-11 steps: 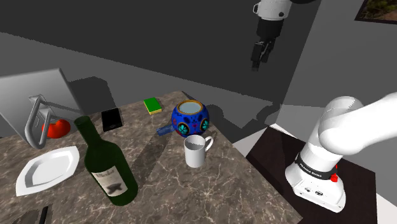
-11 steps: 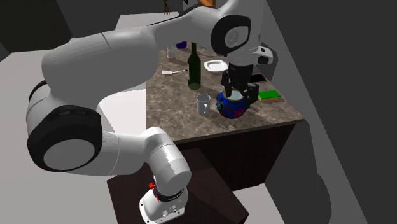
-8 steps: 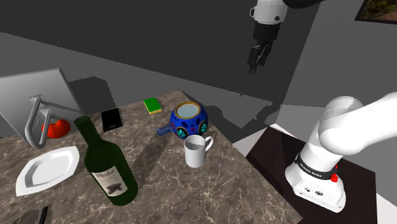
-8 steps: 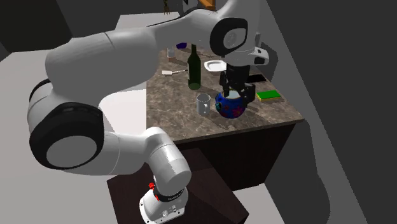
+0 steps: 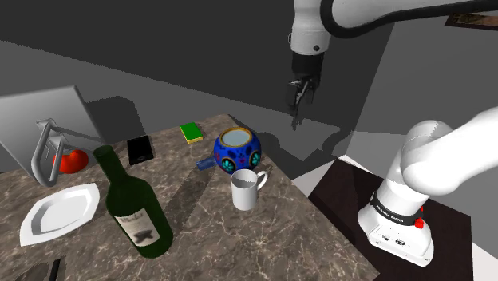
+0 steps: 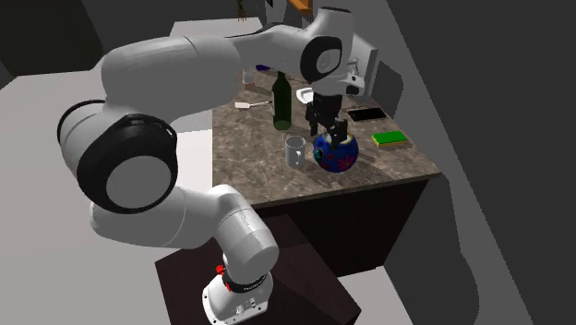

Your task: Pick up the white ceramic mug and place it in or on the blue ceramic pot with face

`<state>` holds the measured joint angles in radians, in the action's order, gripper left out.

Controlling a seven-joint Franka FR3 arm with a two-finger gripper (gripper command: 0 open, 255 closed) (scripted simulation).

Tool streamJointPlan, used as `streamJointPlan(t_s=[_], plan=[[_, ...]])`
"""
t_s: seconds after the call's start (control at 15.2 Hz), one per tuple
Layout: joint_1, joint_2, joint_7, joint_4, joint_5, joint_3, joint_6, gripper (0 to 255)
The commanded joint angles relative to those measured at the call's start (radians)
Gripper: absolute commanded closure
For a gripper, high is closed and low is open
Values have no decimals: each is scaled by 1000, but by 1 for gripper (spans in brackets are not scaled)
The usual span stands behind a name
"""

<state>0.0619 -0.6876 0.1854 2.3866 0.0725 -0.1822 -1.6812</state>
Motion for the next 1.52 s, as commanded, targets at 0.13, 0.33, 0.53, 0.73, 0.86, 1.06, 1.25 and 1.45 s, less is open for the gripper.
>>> streamJointPlan(t_s=[0.13,0.33,0.53,0.73,0.86,1.06,1.25,1.45], plan=[[18,92,97,1,49,-78,-70,0],[30,171,168,-19,76,-135,-115,0],[38,261,239,-49,93,-190,-159,0],[45,359,313,-90,99,-243,-202,0],[49,430,365,-123,95,-276,-229,0],[58,542,445,-181,77,-321,-266,0],[73,663,529,-249,44,-357,-298,0],[84,712,560,-255,27,-366,-333,0]])
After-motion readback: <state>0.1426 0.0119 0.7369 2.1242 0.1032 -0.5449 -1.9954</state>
